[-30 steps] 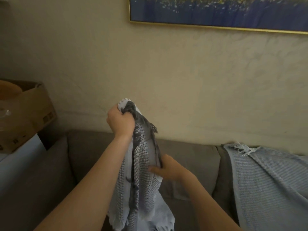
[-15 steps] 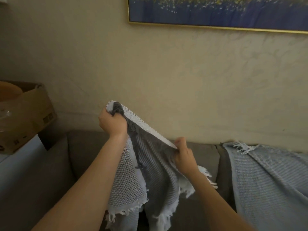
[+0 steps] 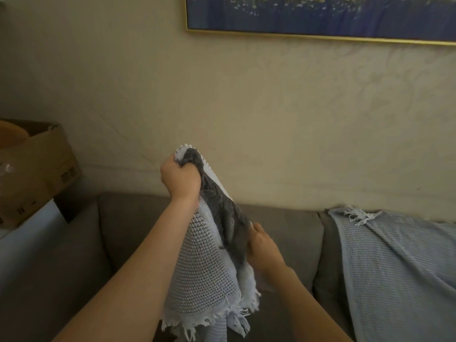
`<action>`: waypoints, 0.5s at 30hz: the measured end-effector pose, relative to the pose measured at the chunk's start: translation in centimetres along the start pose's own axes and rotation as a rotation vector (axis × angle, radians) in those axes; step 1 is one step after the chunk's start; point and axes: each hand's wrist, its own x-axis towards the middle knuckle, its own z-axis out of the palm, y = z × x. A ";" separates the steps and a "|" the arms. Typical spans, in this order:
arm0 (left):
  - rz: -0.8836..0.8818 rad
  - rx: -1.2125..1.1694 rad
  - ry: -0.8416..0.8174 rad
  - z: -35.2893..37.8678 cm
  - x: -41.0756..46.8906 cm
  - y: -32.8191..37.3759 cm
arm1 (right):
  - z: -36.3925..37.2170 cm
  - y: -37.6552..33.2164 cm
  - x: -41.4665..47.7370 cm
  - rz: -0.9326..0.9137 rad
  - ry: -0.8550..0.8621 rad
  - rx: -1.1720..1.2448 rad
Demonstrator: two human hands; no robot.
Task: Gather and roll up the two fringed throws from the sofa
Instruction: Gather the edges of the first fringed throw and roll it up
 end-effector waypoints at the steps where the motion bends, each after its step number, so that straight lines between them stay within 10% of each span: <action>1: -0.001 0.009 -0.010 0.0 -0.2 0.0 | -0.3 -0.6 0.0 0.019 -0.037 0.079; 15: 0.024 0.014 -0.080 0.3 0.1 -0.2 | 1.8 -2.2 0.8 0.021 -0.456 -0.012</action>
